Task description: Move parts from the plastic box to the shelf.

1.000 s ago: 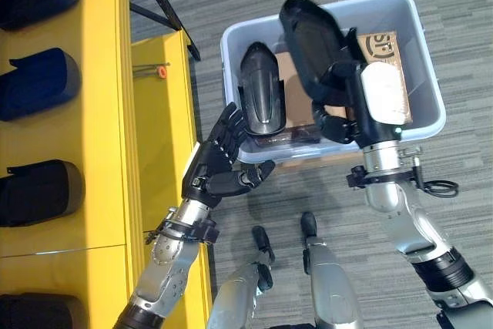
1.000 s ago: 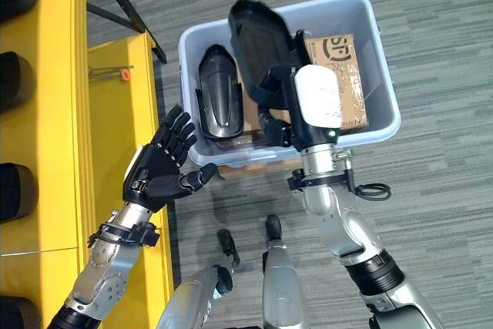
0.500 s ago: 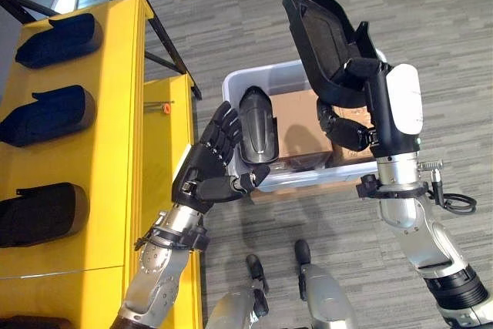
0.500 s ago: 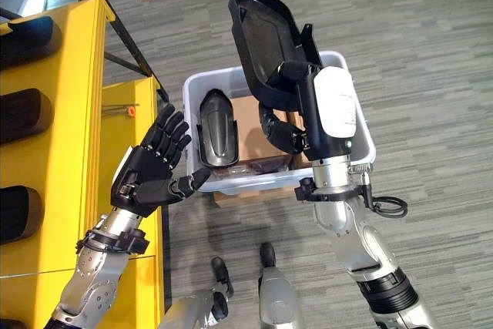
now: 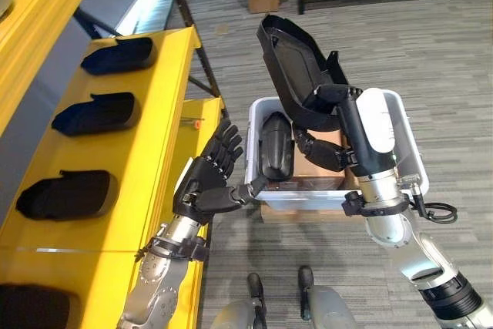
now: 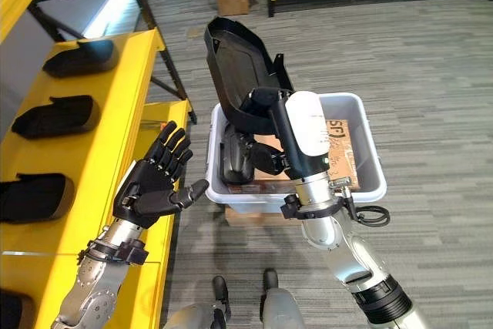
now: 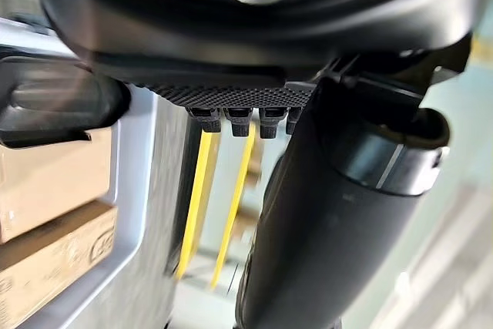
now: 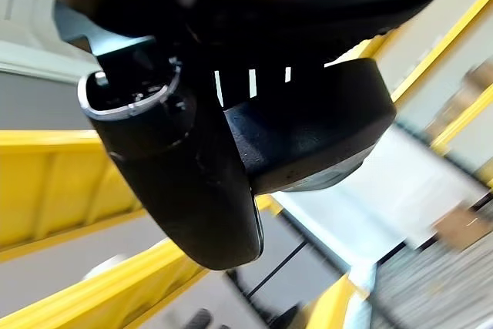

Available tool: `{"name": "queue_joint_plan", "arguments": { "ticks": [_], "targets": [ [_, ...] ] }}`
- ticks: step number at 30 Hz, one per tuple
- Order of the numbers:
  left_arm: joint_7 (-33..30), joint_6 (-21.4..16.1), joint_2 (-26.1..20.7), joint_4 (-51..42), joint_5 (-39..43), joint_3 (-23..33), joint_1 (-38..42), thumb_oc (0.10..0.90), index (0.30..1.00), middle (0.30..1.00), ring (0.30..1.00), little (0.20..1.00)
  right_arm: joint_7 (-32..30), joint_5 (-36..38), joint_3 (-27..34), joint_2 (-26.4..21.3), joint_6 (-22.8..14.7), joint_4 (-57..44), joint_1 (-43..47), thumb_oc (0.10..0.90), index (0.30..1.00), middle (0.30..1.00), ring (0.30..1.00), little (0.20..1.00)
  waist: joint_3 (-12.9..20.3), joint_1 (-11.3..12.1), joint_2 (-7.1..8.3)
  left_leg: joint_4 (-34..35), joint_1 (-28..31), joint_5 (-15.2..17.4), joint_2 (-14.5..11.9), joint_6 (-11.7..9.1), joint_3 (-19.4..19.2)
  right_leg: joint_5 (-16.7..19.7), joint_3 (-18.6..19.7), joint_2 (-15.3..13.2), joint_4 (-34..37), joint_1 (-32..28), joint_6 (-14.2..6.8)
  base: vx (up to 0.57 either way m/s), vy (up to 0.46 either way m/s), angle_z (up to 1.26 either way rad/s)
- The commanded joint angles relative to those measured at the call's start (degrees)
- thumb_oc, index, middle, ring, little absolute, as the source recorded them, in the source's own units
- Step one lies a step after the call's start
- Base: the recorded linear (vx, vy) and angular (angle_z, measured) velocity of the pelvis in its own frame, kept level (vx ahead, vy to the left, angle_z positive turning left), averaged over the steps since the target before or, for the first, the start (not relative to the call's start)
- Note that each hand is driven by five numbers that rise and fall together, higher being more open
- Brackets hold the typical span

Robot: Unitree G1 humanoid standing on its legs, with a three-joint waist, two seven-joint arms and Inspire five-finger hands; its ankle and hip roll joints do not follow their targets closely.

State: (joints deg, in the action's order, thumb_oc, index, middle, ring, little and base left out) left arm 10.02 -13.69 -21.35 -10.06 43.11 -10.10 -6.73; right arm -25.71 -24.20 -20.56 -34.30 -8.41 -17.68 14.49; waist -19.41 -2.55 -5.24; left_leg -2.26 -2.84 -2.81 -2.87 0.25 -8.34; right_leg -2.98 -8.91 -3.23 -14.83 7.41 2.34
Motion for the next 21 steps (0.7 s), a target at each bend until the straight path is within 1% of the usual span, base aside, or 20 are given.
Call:
{"name": "queue_joint_plan", "arguments": {
  "ticks": [1, 2, 3, 5, 7, 8, 9, 10, 11, 13, 15, 16, 17, 18, 19, 21],
  "targets": [
    [6.7, -6.9, -0.9, -3.4, 1.6, 2.8, 0.7, 0.9, 1.0, 1.0, 1.0, 1.0, -2.9, 0.4, 2.6, 1.0, -4.3, -8.7, 7.3, 0.4, 0.3, 0.3, 0.3, 0.3, 5.0, -0.9, 1.65, -1.8, 0.8, -1.5, -11.3, -4.7, -2.4, -10.3, -4.0, -2.7, -2.4, -5.9, -1.6, -0.13, 0.004, 0.77],
    [7.6, -6.9, -0.9, -3.3, 1.6, 2.7, 1.0, 0.9, 1.0, 1.0, 1.0, 1.0, -2.9, 0.5, 2.9, 0.9, -3.9, -9.0, 7.3, 0.4, 0.3, 0.3, 0.3, 0.3, 5.1, -1.3, 1.65, -1.9, 0.6, -2.2, -11.9, -4.9, -3.8, -10.1, -5.0, -2.9, -2.0, -6.0, -1.5, -0.19, 0.04, 1.34],
    [9.5, -7.0, -0.9, -3.1, 2.0, 2.4, 1.9, 0.9, 1.0, 1.0, 1.0, 1.0, -2.8, 1.0, 3.5, 0.7, -3.3, -8.5, 7.6, 0.4, 0.3, 0.3, 0.3, 0.3, 5.4, -1.8, 1.97, -3.9, 0.2, -2.2, -12.4, -5.1, -5.6, -9.8, -6.8, -3.6, -1.6, -6.4, -1.3, -0.18, 0.097, 1.88],
    [9.8, -8.3, -0.8, -2.8, 1.6, 2.0, 2.7, 0.9, 1.0, 1.0, 1.0, 1.0, -2.9, 2.0, 3.8, 0.2, -4.2, -7.0, 8.1, 0.4, 0.3, 0.3, 0.3, 0.3, 5.9, -1.8, 2.53, -8.4, 0.2, -0.6, -11.9, -5.2, -6.4, -8.6, -7.8, -4.4, -0.1, -6.6, -1.1, -0.16, 0.134, 1.55],
    [10.1, -8.5, -0.8, -2.7, 1.6, 1.8, 3.0, 0.9, 1.0, 1.0, 1.0, 1.0, -3.2, 2.1, 3.9, -0.1, -4.5, -6.5, 8.3, 0.4, 0.3, 0.3, 0.3, 0.3, 6.0, -1.9, 2.92, -11.0, 0.3, -0.3, -12.0, -5.3, -6.8, -8.0, -7.9, -4.5, 0.7, -6.7, -0.9, -0.1, 0.103, 0.51],
    [10.3, -9.2, -1.0, -2.7, 1.4, 1.7, 3.2, 0.9, 1.0, 1.0, 1.0, 1.0, -3.1, 2.3, 4.4, -0.6, -5.4, -5.9, 8.0, 0.4, 0.3, 0.3, 0.3, 0.3, 6.3, -2.0, 3.56, -14.8, 0.7, 0.0, -12.4, -5.4, -7.3, -7.3, -8.1, -4.7, 1.7, -7.0, -0.6, -0.1, 0.119, 0.3],
    [10.6, -9.3, -1.0, -2.7, 1.3, 1.7, 3.3, 0.9, 1.0, 1.0, 1.0, 1.0, -3.3, 2.2, 4.6, -0.7, -5.7, -5.8, 7.8, 0.4, 0.3, 0.3, 0.3, 0.3, 6.4, -2.1, 3.69, -16.2, 0.7, 0.1, -12.7, -5.5, -7.2, -7.1, -8.2, -4.8, 2.0, -7.0, -0.4, -0.14, 0.233, 0.53],
    [10.7, -10.1, -1.0, -2.9, 1.0, 1.7, 3.4, 0.9, 1.0, 1.0, 1.0, 1.0, -3.3, 2.4, 5.1, -0.8, -6.7, -5.4, 7.2, 0.4, 0.3, 0.3, 0.3, 0.3, 6.5, -2.1, 4.09, -18.5, 1.0, -0.2, -13.3, -5.7, -7.1, -6.5, -8.2, -5.0, 2.5, -7.1, -0.3, -0.12, 0.277, 1.01],
    [10.5, -10.6, -1.1, -2.9, 0.9, 1.7, 3.6, 0.9, 1.0, 1.0, 1.0, 1.0, -3.5, 2.4, 5.3, -0.9, -7.6, -5.1, 7.0, 0.4, 0.3, 0.3, 0.3, 0.3, 6.7, -2.2, 4.17, -19.1, 1.3, -0.1, -13.5, -5.7, -6.6, -6.0, -8.0, -5.3, 2.8, -6.9, -0.5, -0.13, 0.386, 1.0],
    [9.7, -12.5, -1.1, -2.8, -0.4, 1.5, 4.0, 0.9, 1.0, 1.0, 1.0, 1.0, -4.0, 2.6, 5.2, -1.2, -8.3, -4.8, 7.4, 0.4, 0.3, 0.3, 0.3, 0.3, 7.0, -2.2, 3.74, -17.1, 3.2, 0.7, -13.0, -5.5, -6.2, -5.3, -7.5, -6.0, 2.9, -6.1, -1.4, -0.12, 0.442, 0.33],
    [8.3, -14.1, -1.6, -2.6, -1.4, 1.1, 4.4, 0.9, 1.0, 1.0, 1.0, 1.0, -3.8, 3.2, 5.4, -1.3, -8.3, -4.8, 8.1, 0.4, 0.3, 0.3, 0.3, 0.3, 7.0, -2.5, 2.68, -12.4, 5.6, 2.4, -12.6, -5.1, -8.5, -4.7, -8.2, -7.4, 2.7, -5.5, -2.9, -0.08, 0.47, 0.19],
    [7.2, -14.2, -1.8, -2.8, -1.5, 1.1, 4.5, 0.9, 1.0, 1.0, 1.0, 1.0, -3.7, 3.6, 5.7, -1.3, -7.9, -5.0, 8.0, 0.4, 0.3, 0.3, 0.3, 0.3, 7.0, -2.7, 2.14, -9.9, 6.7, 3.0, -12.3, -4.9, -10.2, -4.2, -8.8, -8.1, 3.0, -5.6, -3.7, -0.05, 0.416, 0.54],
    [6.7, -14.0, -2.1, -3.0, -1.1, 1.1, 4.6, 0.9, 1.0, 1.0, 1.0, 1.0, -3.7, 3.7, 5.8, -1.1, -6.8, -5.3, 7.9, 0.4, 0.3, 0.3, 0.3, 0.3, 7.0, -2.8, 1.71, -8.2, 7.3, 3.6, -11.8, -4.6, -11.4, -3.6, -9.3, -8.7, 3.8, -6.1, -4.4, -0.04, 0.414, 0.55],
    [5.8, -14.5, -2.4, -2.8, -1.2, 1.1, 4.6, 0.9, 1.0, 1.0, 1.0, 1.0, -3.8, 4.1, 6.0, -0.9, -6.3, -5.3, 7.7, 0.4, 0.3, 0.3, 0.3, 0.3, 7.2, -2.8, 1.55, -6.2, 7.9, 5.1, -10.7, -4.2, -11.9, -2.5, -9.5, -9.3, 4.9, -6.5, -5.4, -0.02, 0.346, 0.51],
    [5.0, -14.8, -2.7, -2.6, -1.5, 1.1, 4.6, 0.9, 1.0, 1.0, 1.0, 1.0, -3.5, 4.5, 6.1, -0.7, -6.2, -5.1, 7.5, 0.4, 0.3, 0.3, 0.3, 0.3, 7.3, -2.8, 1.58, -5.2, 8.2, 6.2, -10.0, -3.9, -12.0, -2.0, -9.6, -9.7, 5.3, -6.7, -5.9, -0.01, 0.288, 0.39],
    [4.2, -14.8, -3.2, -2.2, -2.1, 1.1, 4.6, 0.9, 1.0, 1.0, 1.0, 1.0, -3.5, 4.7, 5.9, -0.1, -5.4, -4.4, 7.2, 0.4, 0.3, 0.3, 0.3, 0.3, 7.4, -2.5, 1.76, -4.0, 8.1, 6.3, -8.9, -3.6, -11.7, 0.0, -9.1, -10.1, 7.3, -7.3, -7.4, 0.0, 0.201, 0.59]
  ]
}}
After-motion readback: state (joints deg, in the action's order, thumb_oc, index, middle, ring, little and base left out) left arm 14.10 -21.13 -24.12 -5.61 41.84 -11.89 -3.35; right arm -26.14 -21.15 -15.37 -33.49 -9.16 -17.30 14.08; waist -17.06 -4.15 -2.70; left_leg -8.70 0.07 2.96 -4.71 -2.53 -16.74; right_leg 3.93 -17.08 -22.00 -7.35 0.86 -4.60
